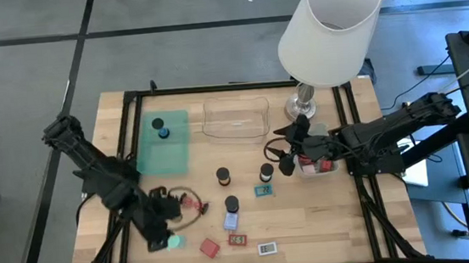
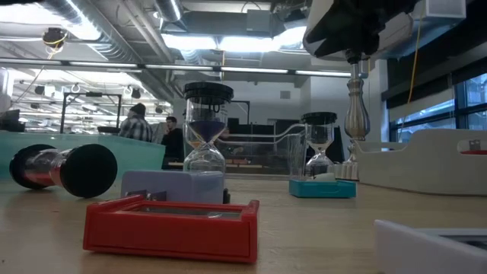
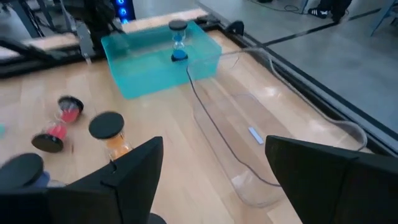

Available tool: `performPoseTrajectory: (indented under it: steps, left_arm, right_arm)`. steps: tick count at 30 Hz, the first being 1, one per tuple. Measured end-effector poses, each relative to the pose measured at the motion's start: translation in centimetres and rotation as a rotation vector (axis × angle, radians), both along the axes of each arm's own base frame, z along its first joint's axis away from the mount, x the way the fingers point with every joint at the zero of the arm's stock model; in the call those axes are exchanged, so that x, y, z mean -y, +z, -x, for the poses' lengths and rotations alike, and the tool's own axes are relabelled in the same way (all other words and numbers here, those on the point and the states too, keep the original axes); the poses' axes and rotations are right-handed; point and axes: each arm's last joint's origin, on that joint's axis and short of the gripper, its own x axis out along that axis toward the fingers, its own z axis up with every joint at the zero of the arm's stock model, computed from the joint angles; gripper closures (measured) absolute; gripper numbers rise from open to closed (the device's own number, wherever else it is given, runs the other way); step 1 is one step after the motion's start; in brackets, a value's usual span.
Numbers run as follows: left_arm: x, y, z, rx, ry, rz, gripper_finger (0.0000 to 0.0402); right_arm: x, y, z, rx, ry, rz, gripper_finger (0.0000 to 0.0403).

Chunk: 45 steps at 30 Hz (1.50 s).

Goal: Pick & Place Office items
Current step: Put the light blue hourglass into the green bin

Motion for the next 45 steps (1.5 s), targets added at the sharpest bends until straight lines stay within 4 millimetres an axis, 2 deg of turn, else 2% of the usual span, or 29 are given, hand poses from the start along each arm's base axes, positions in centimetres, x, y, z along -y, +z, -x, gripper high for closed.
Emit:
performPoseTrajectory:
  steps: [6,11,16,23,38,45]
  left_arm:
    - [3.1,-1.4,0.4,0.081,-0.166,-0.087,0.0122]
    - [4.8,-3.2,0.7,0.046,-0.21,-0.129,0.0123]
    - [6.1,-4.9,0.9,0.025,-0.286,-0.211,0.0123]
    - [6.5,-6.4,0.7,0.048,-0.345,-0.341,0.0123]
    - [6.6,-6.1,0.7,0.037,-0.342,-0.29,0.0123]
    - [6.9,-6.5,0.8,0.018,-0.638,-0.33,0.0123]
  right_arm:
    - [-0.3,-1.6,-1.1,-0.052,-0.012,-0.014,0.0117]
    - [-0.6,-2.6,-1.7,-0.08,-0.011,-0.045,0.0117]
    - [-0.6,-2.8,-1.8,-0.079,-0.015,-0.049,0.0117]
    - [-0.6,-2.7,-1.8,-0.063,-0.026,-0.07,0.0117]
    - [-0.6,-2.6,-1.9,-0.055,-0.027,-0.068,0.0117]
    - [-0.6,-2.6,-1.9,-0.055,-0.027,-0.068,0.0117]
